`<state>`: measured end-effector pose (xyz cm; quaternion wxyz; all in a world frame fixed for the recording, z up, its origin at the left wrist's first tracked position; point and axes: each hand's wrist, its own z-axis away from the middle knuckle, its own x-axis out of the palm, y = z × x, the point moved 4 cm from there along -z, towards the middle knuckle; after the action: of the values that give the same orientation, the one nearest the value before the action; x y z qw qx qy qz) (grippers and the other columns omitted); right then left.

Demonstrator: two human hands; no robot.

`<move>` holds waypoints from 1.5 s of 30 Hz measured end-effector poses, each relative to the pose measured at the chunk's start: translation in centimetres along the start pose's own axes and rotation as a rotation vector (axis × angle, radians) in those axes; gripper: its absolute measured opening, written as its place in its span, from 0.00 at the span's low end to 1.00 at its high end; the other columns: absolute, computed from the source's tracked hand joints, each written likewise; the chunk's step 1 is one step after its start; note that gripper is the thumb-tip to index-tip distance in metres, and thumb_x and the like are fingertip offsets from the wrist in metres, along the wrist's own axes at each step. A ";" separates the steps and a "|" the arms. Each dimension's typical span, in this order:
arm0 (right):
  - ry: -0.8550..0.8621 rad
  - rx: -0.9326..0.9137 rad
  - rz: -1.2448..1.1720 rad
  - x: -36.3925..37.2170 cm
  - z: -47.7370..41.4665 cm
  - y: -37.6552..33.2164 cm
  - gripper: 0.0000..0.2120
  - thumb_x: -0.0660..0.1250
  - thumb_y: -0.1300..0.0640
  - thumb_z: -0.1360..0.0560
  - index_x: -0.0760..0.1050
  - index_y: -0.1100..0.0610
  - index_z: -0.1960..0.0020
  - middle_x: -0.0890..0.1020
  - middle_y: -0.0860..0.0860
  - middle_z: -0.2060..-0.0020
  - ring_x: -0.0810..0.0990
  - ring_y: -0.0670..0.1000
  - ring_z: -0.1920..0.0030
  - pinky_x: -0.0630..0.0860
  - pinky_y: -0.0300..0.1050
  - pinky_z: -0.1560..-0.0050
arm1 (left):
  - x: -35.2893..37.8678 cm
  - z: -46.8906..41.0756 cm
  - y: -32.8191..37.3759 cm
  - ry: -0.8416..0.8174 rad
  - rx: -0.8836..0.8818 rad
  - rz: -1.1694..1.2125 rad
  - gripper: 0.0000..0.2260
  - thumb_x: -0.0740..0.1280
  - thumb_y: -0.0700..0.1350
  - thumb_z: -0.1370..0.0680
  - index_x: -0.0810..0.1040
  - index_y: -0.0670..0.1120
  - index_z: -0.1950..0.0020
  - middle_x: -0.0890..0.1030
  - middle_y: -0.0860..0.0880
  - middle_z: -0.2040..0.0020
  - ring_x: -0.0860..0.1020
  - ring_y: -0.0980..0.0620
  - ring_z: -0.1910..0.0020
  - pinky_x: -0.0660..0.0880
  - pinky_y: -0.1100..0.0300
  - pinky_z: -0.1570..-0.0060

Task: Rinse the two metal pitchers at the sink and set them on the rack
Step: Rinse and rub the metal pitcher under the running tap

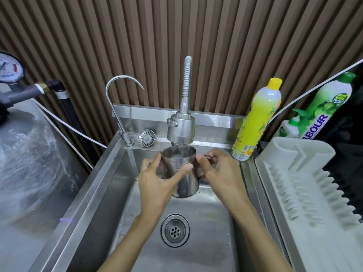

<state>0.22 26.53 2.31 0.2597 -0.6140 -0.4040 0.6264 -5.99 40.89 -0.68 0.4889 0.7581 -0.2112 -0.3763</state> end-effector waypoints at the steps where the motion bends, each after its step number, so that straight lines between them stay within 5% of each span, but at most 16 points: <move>1: 0.027 -0.041 0.094 -0.5 0.2 -0.7 0.12 0.64 0.48 0.24 0.73 0.57 0.56 0.83 0.54 0.58 0.80 0.57 0.53 0.75 0.49 0.50 | 0.2 0.1 0.0 -0.030 -0.017 0.054 0.33 0.73 0.70 0.44 0.80 0.50 0.47 0.76 0.48 0.56 0.78 0.63 0.58 0.74 0.71 0.56; 6: 0.094 -0.183 0.209 -1.6 0.8 -2.2 0.07 0.63 0.53 0.23 0.71 0.57 0.53 0.78 0.52 0.64 0.76 0.57 0.59 0.62 0.45 0.63 | 2.1 -0.3 0.3 -0.166 -0.065 0.339 0.28 0.78 0.47 0.39 0.77 0.49 0.40 0.81 0.47 0.45 0.81 0.61 0.50 0.74 0.75 0.56; 8: 0.061 -0.153 0.032 -1.4 0.3 -1.3 0.05 0.65 0.56 0.24 0.70 0.56 0.56 0.79 0.50 0.65 0.75 0.55 0.63 0.65 0.41 0.65 | 2.3 -0.9 0.3 -0.137 -0.069 0.393 0.37 0.81 0.46 0.42 0.73 0.51 0.35 0.79 0.47 0.39 0.79 0.57 0.43 0.76 0.66 0.45; 11: -0.058 -0.039 -0.359 -0.5 -0.7 0.6 0.06 0.66 0.61 0.25 0.71 0.58 0.59 0.84 0.49 0.52 0.82 0.42 0.58 0.72 0.30 0.58 | 2.0 -1.8 0.7 -0.074 0.017 0.329 0.45 0.81 0.44 0.41 0.66 0.43 0.28 0.72 0.50 0.33 0.72 0.54 0.33 0.71 0.55 0.34; 13: -0.144 0.018 -0.518 0.7 -0.9 1.5 0.07 0.66 0.60 0.24 0.71 0.55 0.61 0.83 0.45 0.50 0.80 0.38 0.53 0.71 0.34 0.47 | 1.4 -2.2 1.2 -0.049 0.122 0.218 0.40 0.78 0.46 0.40 0.67 0.46 0.30 0.71 0.51 0.34 0.70 0.59 0.34 0.69 0.59 0.33; 15: -0.169 0.056 -0.629 2.0 -0.8 2.2 0.08 0.65 0.60 0.24 0.71 0.55 0.61 0.82 0.48 0.57 0.81 0.45 0.51 0.76 0.43 0.43 | 0.8 -2.1 1.9 -0.042 0.206 0.125 0.39 0.77 0.46 0.40 0.68 0.49 0.31 0.71 0.52 0.37 0.68 0.69 0.39 0.66 0.71 0.38; 18: -0.164 0.114 -0.744 2.8 -0.2 2.4 0.05 0.66 0.60 0.24 0.73 0.60 0.58 0.83 0.54 0.61 0.83 0.51 0.54 0.81 0.46 0.48 | 0.1 -2.0 2.3 -0.061 0.209 0.009 0.42 0.79 0.47 0.39 0.66 0.48 0.28 0.69 0.51 0.41 0.70 0.62 0.44 0.67 0.74 0.43; 22: -0.132 0.120 -0.633 1.8 0.2 1.4 0.06 0.68 0.57 0.26 0.76 0.59 0.60 0.85 0.56 0.66 0.85 0.54 0.63 0.83 0.46 0.62 | -0.8 -1.6 2.0 0.012 0.111 -0.095 0.42 0.75 0.60 0.43 0.72 0.44 0.33 0.68 0.51 0.51 0.69 0.56 0.51 0.62 0.78 0.53; 27: 0.008 -0.002 -0.150 -0.4 0.2 -0.2 0.12 0.69 0.49 0.27 0.73 0.56 0.63 0.84 0.56 0.64 0.84 0.57 0.62 0.81 0.55 0.59 | 0.0 -0.2 1.2 -0.065 0.001 -0.044 0.28 0.72 0.63 0.38 0.79 0.48 0.46 0.72 0.54 0.58 0.73 0.65 0.58 0.64 0.77 0.59; 29: 0.055 -0.086 0.139 -1.3 0.5 -1.3 0.12 0.67 0.48 0.26 0.72 0.56 0.60 0.84 0.55 0.61 0.81 0.57 0.56 0.75 0.48 0.55 | 0.7 -0.1 0.6 -0.145 -0.040 0.065 0.23 0.75 0.59 0.37 0.80 0.49 0.47 0.77 0.56 0.57 0.76 0.68 0.58 0.66 0.81 0.58; 32: 0.092 -0.113 0.271 -1.8 1.2 -2.1 0.09 0.66 0.50 0.25 0.70 0.54 0.59 0.81 0.53 0.61 0.77 0.56 0.56 0.63 0.45 0.62 | 1.9 -0.3 -0.1 -0.263 -0.095 0.221 0.25 0.79 0.52 0.38 0.78 0.50 0.43 0.84 0.53 0.52 0.81 0.61 0.51 0.75 0.70 0.49; 36: 0.054 -0.040 -0.081 -1.1 0.5 -0.3 0.10 0.69 0.57 0.26 0.70 0.53 0.63 0.85 0.54 0.55 0.82 0.53 0.56 0.77 0.47 0.55 | 2.6 -1.7 0.1 -0.198 -0.061 0.340 0.39 0.80 0.41 0.41 0.70 0.43 0.33 0.77 0.46 0.39 0.77 0.53 0.40 0.75 0.62 0.40; 38: -0.016 0.000 -0.298 -0.4 0.0 0.6 0.11 0.69 0.61 0.27 0.69 0.54 0.64 0.84 0.52 0.48 0.83 0.41 0.55 0.77 0.34 0.54 | 2.3 -2.3 0.7 -0.134 0.005 0.306 0.42 0.79 0.45 0.42 0.67 0.43 0.30 0.73 0.46 0.35 0.74 0.51 0.35 0.72 0.52 0.35; 40: -0.114 0.039 -0.459 0.6 -0.3 1.0 0.10 0.68 0.62 0.26 0.70 0.55 0.63 0.83 0.50 0.47 0.80 0.33 0.54 0.72 0.26 0.54 | 1.6 -2.4 1.3 -0.078 0.106 0.217 0.38 0.79 0.46 0.41 0.69 0.50 0.33 0.73 0.55 0.37 0.72 0.61 0.36 0.70 0.59 0.36; 42: -0.190 0.071 -0.564 1.7 -0.3 1.4 0.08 0.67 0.61 0.25 0.70 0.55 0.62 0.84 0.48 0.54 0.80 0.37 0.55 0.72 0.31 0.49 | 0.6 -2.2 2.0 -0.017 0.190 0.134 0.36 0.79 0.43 0.41 0.68 0.56 0.37 0.70 0.64 0.42 0.69 0.74 0.42 0.65 0.76 0.43; 45: -0.198 0.084 -0.691 2.6 -0.1 1.5 0.06 0.66 0.60 0.25 0.71 0.58 0.59 0.83 0.50 0.62 0.81 0.45 0.57 0.78 0.39 0.48 | -0.4 -2.1 2.3 0.023 0.218 0.058 0.36 0.79 0.47 0.43 0.71 0.53 0.36 0.68 0.58 0.47 0.69 0.70 0.46 0.66 0.77 0.46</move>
<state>0.32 27.84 -0.35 0.4407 -0.3665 -0.5845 0.5742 -4.51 41.38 1.98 0.4164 0.8048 -0.2671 -0.3280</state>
